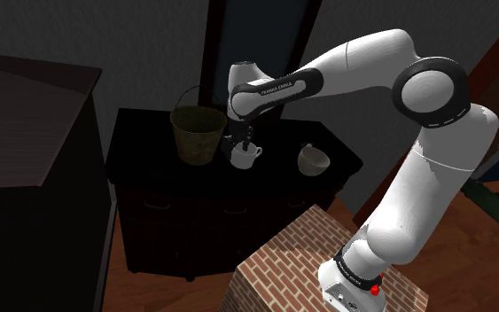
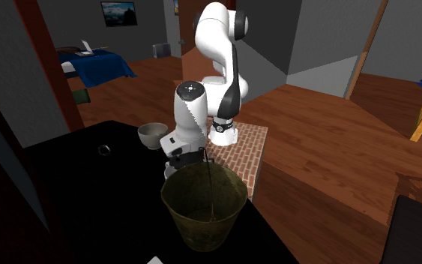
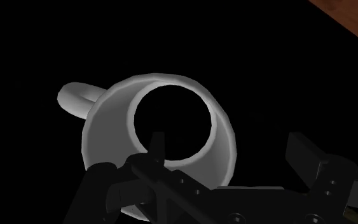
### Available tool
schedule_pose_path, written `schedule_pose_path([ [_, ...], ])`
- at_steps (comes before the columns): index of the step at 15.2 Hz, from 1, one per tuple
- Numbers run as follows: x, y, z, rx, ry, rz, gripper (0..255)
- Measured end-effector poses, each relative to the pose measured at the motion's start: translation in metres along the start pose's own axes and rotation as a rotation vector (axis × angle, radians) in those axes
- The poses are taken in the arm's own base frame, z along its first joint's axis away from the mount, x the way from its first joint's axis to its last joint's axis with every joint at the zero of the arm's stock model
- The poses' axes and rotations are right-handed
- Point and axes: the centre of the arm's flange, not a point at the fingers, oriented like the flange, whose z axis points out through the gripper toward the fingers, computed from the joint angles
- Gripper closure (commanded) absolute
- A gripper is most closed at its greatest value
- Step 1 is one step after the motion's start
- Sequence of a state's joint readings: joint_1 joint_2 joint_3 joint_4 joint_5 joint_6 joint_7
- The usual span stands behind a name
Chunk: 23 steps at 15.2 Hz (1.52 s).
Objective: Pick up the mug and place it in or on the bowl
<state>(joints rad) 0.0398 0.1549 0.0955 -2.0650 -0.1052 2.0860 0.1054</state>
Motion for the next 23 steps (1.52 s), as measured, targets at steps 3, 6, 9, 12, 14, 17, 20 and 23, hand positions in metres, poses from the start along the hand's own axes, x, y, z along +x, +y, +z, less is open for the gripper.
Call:
schedule_pose_path([
  [3, 0.000, -0.001, 0.013, 0.000, 0.000, 0.000, 0],
  [6, 0.000, -0.001, 0.015, 0.000, 0.000, 0.000, 0],
  [9, 0.000, -0.001, 0.015, 0.000, 0.000, 0.000, 255],
  [12, 0.000, -0.001, 0.015, 0.000, 0.000, 0.000, 255],
  [14, 0.000, -0.001, 0.015, 0.000, 0.000, 0.000, 255],
  [17, 0.000, -0.001, 0.015, 0.000, 0.001, 0.000, 255],
  [20, 0.000, -0.002, 0.012, 0.000, 0.000, 0.000, 255],
  [23, -0.002, 0.000, -0.001, 0.000, 0.000, 0.000, 255],
])
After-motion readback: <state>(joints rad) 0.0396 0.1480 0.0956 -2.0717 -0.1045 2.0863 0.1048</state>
